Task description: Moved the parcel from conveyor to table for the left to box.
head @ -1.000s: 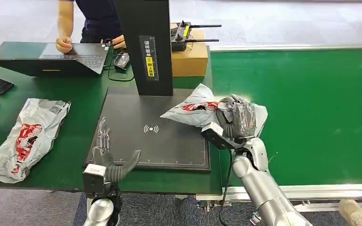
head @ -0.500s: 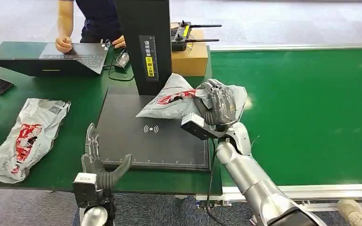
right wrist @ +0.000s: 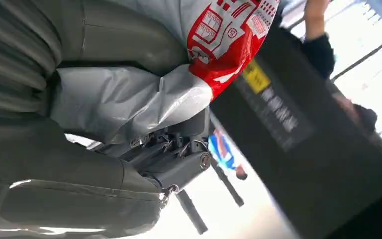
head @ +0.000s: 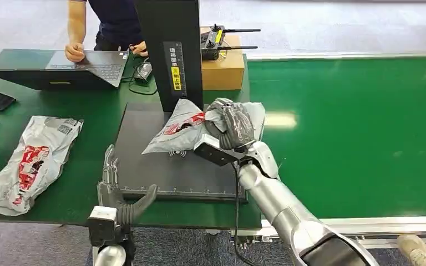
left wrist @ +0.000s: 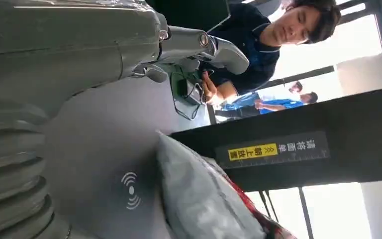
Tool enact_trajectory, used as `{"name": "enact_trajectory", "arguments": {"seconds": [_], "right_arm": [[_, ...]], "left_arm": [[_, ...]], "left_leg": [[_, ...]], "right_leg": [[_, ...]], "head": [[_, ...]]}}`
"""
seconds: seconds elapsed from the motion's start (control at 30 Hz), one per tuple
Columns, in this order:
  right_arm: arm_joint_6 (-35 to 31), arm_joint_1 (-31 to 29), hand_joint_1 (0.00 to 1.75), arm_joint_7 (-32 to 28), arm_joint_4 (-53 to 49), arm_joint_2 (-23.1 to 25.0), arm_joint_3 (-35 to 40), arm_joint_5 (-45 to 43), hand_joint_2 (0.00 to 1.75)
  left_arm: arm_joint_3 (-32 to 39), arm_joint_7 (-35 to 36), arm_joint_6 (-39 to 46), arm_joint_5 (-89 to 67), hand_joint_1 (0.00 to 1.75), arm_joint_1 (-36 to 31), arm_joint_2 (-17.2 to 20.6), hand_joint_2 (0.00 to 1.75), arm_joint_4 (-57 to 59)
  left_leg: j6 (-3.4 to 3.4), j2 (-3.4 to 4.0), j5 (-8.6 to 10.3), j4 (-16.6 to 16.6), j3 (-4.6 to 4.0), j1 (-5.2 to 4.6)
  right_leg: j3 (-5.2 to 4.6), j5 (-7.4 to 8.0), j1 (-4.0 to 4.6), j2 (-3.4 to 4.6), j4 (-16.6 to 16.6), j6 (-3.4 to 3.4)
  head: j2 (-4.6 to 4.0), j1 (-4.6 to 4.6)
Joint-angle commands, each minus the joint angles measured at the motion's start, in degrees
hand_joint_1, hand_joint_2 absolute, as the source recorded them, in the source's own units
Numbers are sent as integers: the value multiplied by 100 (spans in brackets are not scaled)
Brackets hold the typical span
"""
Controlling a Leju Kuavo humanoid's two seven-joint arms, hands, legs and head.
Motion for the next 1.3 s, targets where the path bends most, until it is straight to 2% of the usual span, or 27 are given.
{"name": "enact_trajectory", "arguments": {"seconds": [0.03, 0.2, 0.23, 0.27, 0.3, 0.4, 0.5, 0.57, 0.67, 0.7, 0.73, 0.9, 1.1, 1.13, 1.27, 1.3], "right_arm": [[82, -331, 127, -194, 1340, 450, 352, -103, 175], [210, -228, 117, -468, 1493, 409, 339, -169, 175], [206, -236, 87, -466, 1557, 405, 341, -153, 175], [198, -235, 21, -479, 1572, 402, 338, -156, 175], [304, -269, 0, -449, 1669, 395, 350, -142, 175], [455, -336, 0, -231, 1830, 372, 457, 5, 175], [1735, -318, 0, -227, 1796, 335, 254, -476, 175], [2113, -310, 0, -222, 1739, 302, 202, -625, 175], [2226, -307, 0, -234, 1715, 304, 149, -705, 175], [2803, -276, 0, -250, 1633, 321, -96, -1130, 175], [3193, -270, 0, -192, 1578, 313, -229, -1410, 175], [5039, 36, 0, -208, 713, 108, -829, -2982, 175], [5572, 762, 0, 224, -834, -310, -952, -4534, 175], [5827, 888, 0, 232, -1001, -344, -1042, -4891, 175], [5776, 1303, 0, 321, -1701, -529, -1164, -5156, 175], [5606, 1422, 0, 299, -1904, -542, -1226, -5071, 175]], "left_arm": [[77, 26, -79, -43, 0, -245, -82, 175, 256], [9, 26, -148, -77, 0, -376, -120, 175, 376], [9, 26, -160, -83, 0, -399, -126, 175, 392], [8, 27, -165, -88, 0, -409, -127, 175, 395], [15, 27, -175, -93, 0, -416, -130, 175, 391], [40, 27, -195, -88, 0, -426, -125, 175, 371], [79, 26, -266, -111, 0, -470, -131, 175, 414], [96, 26, -282, -117, 0, -468, -136, 175, 400], [100, 27, -280, -120, 0, -465, -134, 175, 393], [114, 44, -262, -139, 0, -459, -137, 175, 379], [106, 51, -265, -144, 0, -457, -126, 175, 370], [193, 77, -330, -180, 0, -439, -183, 175, 353], [237, 148, -492, -322, 0, -456, -243, 175, 273], [237, 160, -507, -337, 0, -467, -234, 175, 289], [295, 171, -539, -354, 0, -453, -224, 175, 316], [313, 171, -555, -354, 0, -451, -225, 175, 325]], "left_leg": [[-6, 7, -2, -8, 21, 4], [-4, -4, 1, -7, 16, 5], [-3, -3, 1, -5, 13, 4], [-2, -7, 2, -3, 6, 2], [-4, -6, 3, -4, 12, 5], [-4, -7, 3, -2, 10, 3], [-4, -7, 4, -1, 6, 1], [-4, -10, 3, -1, 8, 3], [-4, -8, 3, 0, 9, 5], [-3, -7, 2, 0, 7, 1], [-7, -11, 4, -8, 22, 6], [-3, -16, 5, -1, 9, 4], [-2, -37, 6, 1, 9, 7], [-3, -39, 7, -4, 17, 8], [-2, -24, 4, 3, 4, 4], [-4, -40, 7, -7, 21, 7]], "right_leg": [[18, -2, 7, 0, -7, -21], [18, -1, 7, -12, -9, -20], [14, -1, 6, -11, -7, -18], [8, -2, 3, -11, -4, -12], [15, 0, 7, -13, -8, -19], [11, -1, 5, -13, -6, -18], [6, 0, 3, -12, -4, -16], [9, -1, 5, -16, -4, -17], [9, -1, 7, -14, -5, -17], [5, -2, 3, -12, -3, -12], [22, -1, 10, -21, -12, -27], [12, -2, 7, -24, -6, -19], [21, -6, 10, -44, -12, -17], [31, -5, 12, -49, -19, -23], [10, -4, 5, -29, -9, -11], [34, -5, 11, -50, -21, -25]], "head": [[0, 2], [0, 0], [0, 2], [0, 2], [0, 2], [0, 2], [0, 0], [0, 0], [0, 0], [0, 0], [0, 0], [0, 0], [0, 2], [0, 0], [0, 0], [0, 2]]}}
